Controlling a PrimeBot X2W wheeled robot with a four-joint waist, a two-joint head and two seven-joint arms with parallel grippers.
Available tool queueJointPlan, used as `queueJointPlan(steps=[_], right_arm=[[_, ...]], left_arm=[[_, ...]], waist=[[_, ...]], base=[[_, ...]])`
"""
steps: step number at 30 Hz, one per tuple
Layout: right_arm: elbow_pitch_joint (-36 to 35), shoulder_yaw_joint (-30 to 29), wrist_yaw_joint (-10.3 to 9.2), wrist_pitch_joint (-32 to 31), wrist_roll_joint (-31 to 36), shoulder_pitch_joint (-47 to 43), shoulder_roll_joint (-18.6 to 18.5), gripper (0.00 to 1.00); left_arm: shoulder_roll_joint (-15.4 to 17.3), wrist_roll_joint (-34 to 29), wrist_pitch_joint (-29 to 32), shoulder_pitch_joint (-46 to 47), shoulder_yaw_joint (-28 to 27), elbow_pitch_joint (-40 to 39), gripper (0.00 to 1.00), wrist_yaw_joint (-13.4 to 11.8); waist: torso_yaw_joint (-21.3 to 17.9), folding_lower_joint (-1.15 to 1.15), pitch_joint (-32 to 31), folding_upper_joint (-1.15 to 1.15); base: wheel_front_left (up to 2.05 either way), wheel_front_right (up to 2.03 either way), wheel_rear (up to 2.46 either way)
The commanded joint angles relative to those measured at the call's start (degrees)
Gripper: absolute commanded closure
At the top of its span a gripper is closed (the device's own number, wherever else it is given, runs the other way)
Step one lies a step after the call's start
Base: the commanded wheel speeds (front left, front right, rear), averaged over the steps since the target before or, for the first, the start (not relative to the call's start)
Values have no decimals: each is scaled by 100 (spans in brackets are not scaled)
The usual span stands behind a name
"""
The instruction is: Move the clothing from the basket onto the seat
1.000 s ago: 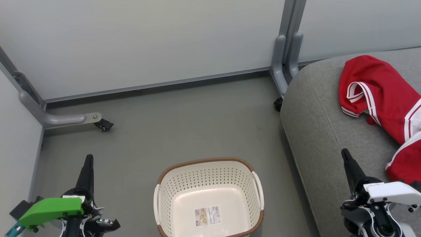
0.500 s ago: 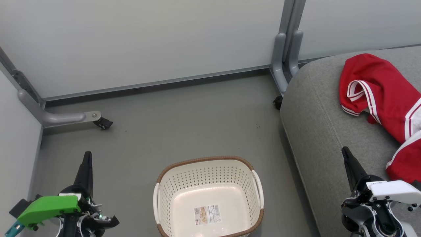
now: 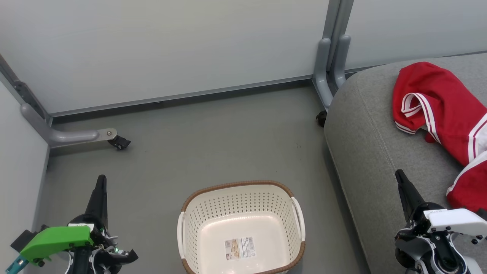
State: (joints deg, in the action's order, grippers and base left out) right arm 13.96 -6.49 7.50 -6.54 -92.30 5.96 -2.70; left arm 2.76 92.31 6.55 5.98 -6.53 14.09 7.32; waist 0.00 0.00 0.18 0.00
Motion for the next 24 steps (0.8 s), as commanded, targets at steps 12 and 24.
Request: queueJointPlan(steps=[12,24], right_arm=[[16,-16,-2,-17,-22,56,-34,100],[16,-16,-2,-17,-22,56,-34,100]], left_arm=[[21,19,17,61,-13,2,100,34],[21,18,17,61,-13,0,100,31]], waist=[[0,0,0,0],[0,0,0,0]], base=[[0,0,0],[0,0,0]])
